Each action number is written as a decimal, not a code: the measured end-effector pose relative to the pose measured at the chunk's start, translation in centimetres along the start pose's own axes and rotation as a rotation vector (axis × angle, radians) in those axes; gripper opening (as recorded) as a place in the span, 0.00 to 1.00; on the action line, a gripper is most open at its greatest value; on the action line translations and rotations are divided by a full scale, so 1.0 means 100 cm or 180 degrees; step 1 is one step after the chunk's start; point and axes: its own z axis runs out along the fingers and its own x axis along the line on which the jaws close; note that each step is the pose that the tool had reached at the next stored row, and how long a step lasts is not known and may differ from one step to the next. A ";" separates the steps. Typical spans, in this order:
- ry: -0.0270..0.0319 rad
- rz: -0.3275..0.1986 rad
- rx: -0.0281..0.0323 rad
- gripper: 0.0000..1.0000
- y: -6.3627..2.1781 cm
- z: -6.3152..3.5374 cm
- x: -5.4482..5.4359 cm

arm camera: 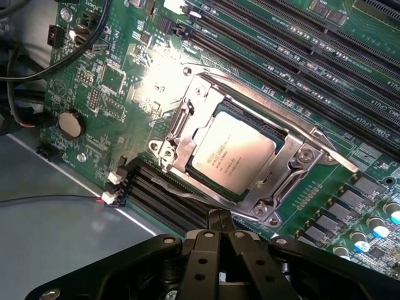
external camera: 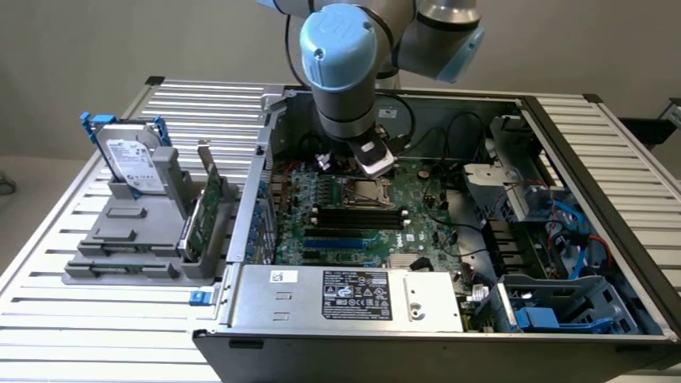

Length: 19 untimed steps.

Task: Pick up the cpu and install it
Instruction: 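Install the first cpu locking lever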

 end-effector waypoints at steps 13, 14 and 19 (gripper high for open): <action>-0.0002 -0.0001 -0.0004 0.11 0.0043 0.0035 0.005; -0.0003 -0.0001 -0.0004 0.11 0.0046 0.0037 0.006; -0.0004 -0.0001 -0.0006 0.11 0.0062 0.0046 0.008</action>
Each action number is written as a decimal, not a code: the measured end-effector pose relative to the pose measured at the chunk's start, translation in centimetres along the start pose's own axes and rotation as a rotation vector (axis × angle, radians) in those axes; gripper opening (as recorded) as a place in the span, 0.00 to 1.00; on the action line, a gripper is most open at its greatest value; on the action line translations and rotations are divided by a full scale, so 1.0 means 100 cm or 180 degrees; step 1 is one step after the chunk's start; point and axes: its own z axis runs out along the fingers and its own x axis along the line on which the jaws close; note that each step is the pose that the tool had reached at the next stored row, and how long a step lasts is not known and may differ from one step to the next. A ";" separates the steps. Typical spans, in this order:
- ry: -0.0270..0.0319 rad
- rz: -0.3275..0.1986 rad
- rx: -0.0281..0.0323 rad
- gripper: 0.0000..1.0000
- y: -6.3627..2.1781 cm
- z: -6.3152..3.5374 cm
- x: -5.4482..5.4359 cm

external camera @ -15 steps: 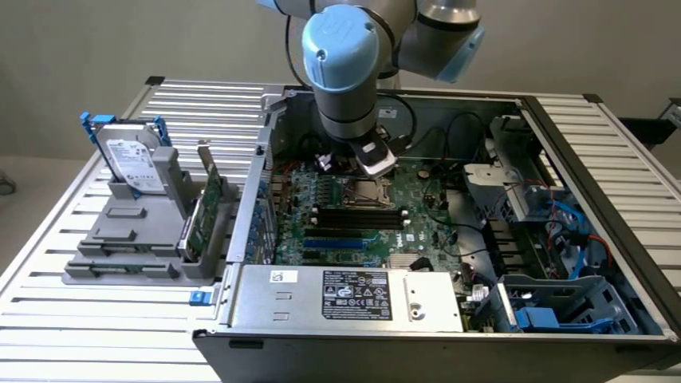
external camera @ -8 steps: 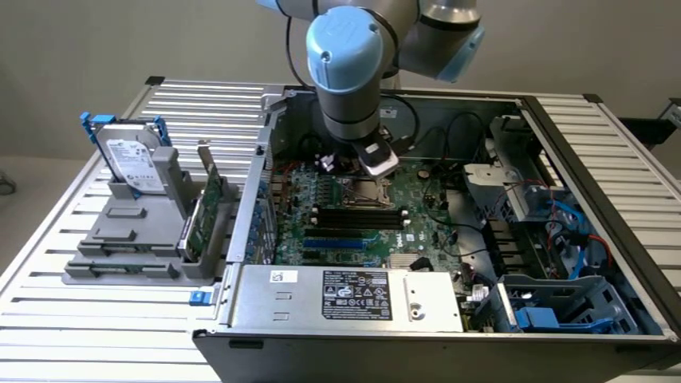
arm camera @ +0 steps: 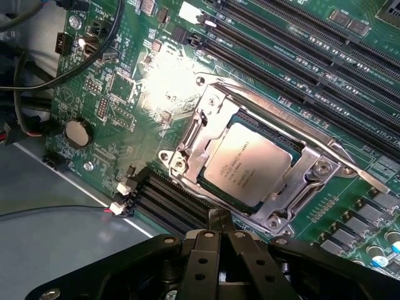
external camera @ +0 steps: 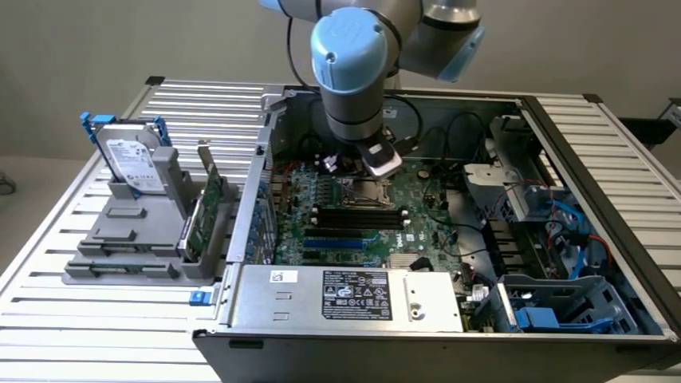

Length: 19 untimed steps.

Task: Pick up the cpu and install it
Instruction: 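Install the first cpu locking lever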

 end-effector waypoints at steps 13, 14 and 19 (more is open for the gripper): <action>-0.0010 0.0004 0.0004 0.11 0.0059 0.0025 0.009; -0.0011 0.0005 0.0005 0.11 0.0063 0.0027 0.010; -0.0020 0.0009 0.0009 0.11 0.0082 0.0035 0.013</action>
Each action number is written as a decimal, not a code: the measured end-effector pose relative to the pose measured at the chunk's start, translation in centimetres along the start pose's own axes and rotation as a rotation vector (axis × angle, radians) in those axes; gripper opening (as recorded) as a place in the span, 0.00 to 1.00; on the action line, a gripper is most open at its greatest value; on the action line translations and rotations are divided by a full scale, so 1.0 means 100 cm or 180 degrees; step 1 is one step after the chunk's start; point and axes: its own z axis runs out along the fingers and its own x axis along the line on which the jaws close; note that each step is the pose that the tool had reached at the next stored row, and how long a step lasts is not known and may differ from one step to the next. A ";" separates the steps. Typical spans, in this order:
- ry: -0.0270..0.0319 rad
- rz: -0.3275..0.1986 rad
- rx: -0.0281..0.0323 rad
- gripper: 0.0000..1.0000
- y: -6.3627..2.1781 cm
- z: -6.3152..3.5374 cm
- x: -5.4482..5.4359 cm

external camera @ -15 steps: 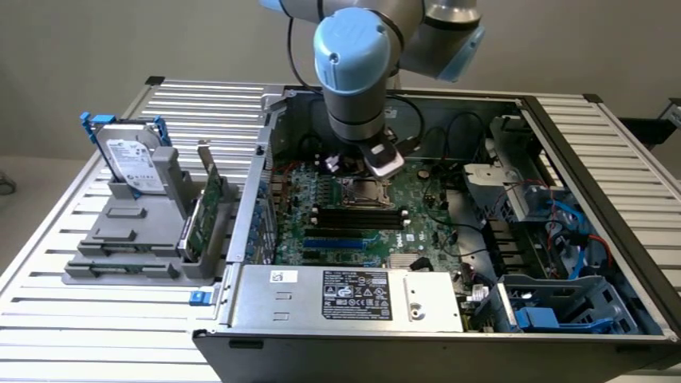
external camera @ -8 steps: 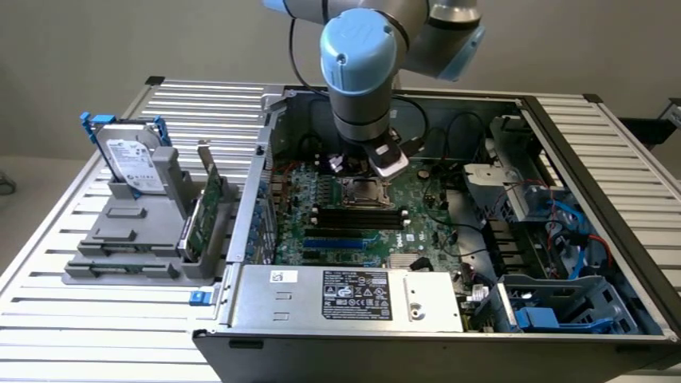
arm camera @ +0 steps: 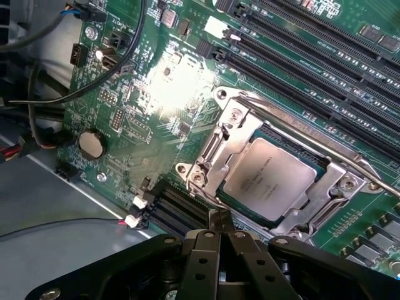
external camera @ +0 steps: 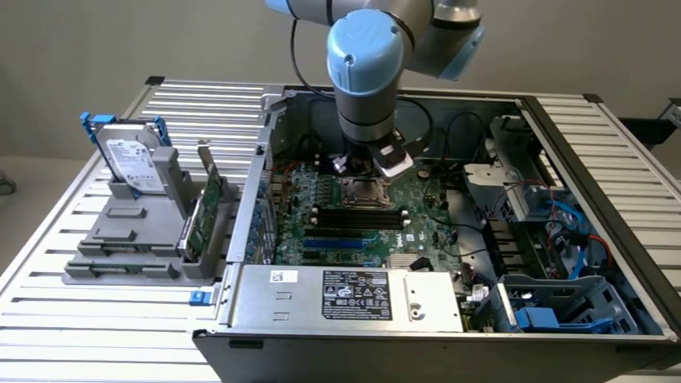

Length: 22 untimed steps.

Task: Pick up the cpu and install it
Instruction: 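Install the first cpu locking lever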

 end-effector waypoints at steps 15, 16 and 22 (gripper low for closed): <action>-0.0035 0.0020 0.0032 0.11 0.0046 0.0031 0.005; -0.0035 0.0021 0.0034 0.11 0.0046 0.0029 0.005; -0.0046 0.0026 0.0039 0.11 0.0036 -0.0009 0.006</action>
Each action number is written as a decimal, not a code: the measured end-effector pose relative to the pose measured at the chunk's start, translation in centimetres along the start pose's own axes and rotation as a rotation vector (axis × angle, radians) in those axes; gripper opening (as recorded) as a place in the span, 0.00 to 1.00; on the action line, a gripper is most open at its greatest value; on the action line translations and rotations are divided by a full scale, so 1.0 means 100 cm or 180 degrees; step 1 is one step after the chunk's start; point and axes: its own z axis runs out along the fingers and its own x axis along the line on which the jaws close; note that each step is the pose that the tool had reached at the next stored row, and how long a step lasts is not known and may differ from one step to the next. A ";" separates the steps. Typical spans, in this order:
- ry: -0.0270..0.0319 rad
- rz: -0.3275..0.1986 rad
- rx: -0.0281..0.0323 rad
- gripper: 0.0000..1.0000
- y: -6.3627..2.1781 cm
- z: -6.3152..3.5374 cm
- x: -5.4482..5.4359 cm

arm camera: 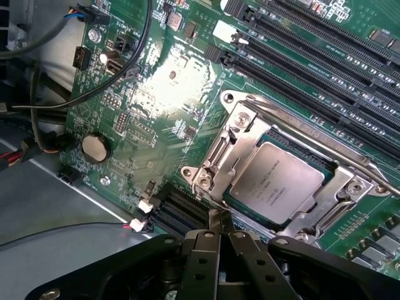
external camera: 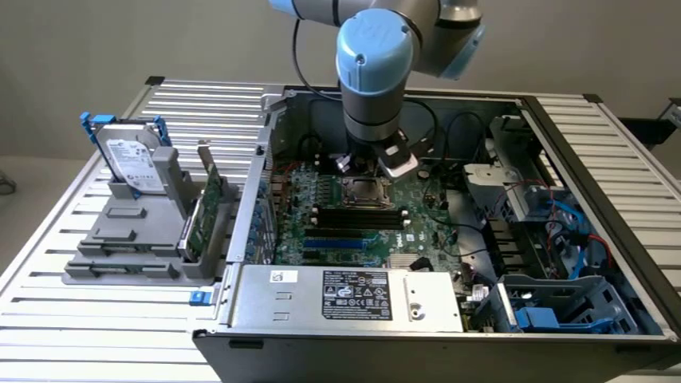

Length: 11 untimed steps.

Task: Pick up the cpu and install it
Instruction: 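Install the first cpu locking lever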

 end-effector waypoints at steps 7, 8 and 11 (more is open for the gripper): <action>-0.0017 0.0008 0.0010 0.11 -0.0002 -0.0020 0.000; -0.0020 0.0009 0.0011 0.11 -0.0002 -0.0020 0.000; -0.0027 0.0013 0.0014 0.11 0.0001 -0.0023 0.000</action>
